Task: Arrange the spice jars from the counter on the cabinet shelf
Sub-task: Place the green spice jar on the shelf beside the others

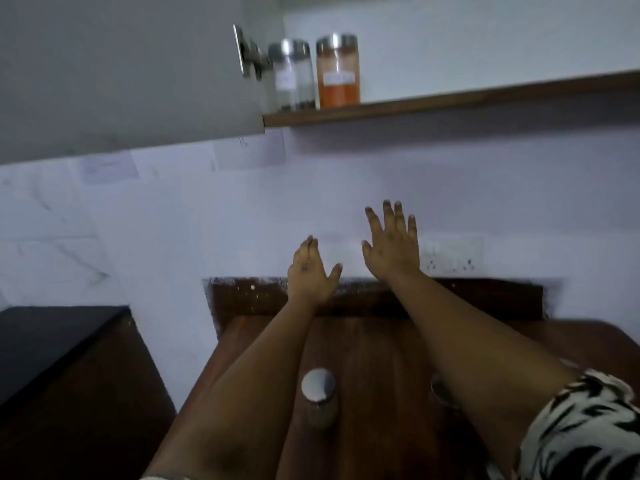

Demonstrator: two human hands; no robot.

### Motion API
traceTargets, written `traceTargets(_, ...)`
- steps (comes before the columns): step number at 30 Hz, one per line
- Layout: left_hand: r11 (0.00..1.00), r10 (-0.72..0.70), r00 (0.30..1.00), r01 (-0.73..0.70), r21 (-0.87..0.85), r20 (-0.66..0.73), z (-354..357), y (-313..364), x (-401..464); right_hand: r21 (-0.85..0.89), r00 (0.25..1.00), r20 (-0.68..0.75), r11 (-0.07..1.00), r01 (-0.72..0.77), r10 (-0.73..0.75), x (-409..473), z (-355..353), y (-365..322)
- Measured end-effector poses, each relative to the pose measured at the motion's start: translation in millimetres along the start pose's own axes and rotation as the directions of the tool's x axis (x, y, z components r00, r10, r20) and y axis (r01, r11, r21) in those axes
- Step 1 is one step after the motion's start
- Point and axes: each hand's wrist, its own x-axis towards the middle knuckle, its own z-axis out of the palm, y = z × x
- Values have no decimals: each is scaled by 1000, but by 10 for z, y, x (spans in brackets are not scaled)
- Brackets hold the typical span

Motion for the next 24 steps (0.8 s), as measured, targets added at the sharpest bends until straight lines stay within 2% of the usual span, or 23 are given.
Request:
traceTargets(4,979,-185,976,194,-69,116,398,-493,-890,-41,956,283,997,-68,77,-775,670,65)
traceTargets(6,929,-343,928,358,-93,148,505,-724,-1294,-38,919,374,992,-120,126,-1148,954,44)
traceTargets(8,860,-482,850,506,-73,211,583,-929,-1642,-46,872,457,983,-175,177,-1509,1176,-20)
traceTargets(11,819,-534,795,571,-59,289,639,-1114,-2021,-57,792,570,971,-231,221,-1935,1380,-204)
traceTargets(14,854,-485,842,515,-82,237,613,-1146,-2143,20,722,657,952,-304,217,-2061,1516,-423)
traceTargets(16,912,-380,908,400,-94,176,621,-1154,-2133,106,725,662,934,-341,189,-2024,1555,-550)
traceTargets(19,980,-148,972,169,-108,181,602,-1109,-2032,209,774,622,927,-313,121,-1872,1562,-742)
traceTargets(22,989,-63,983,85,-125,175,645,-1048,-2022,186,735,675,950,-252,63,-1732,1633,-943)
traceTargets(24,992,-23,984,44,-118,175,725,-1074,-2082,176,698,716,971,-160,-15,-1717,1738,-1051)
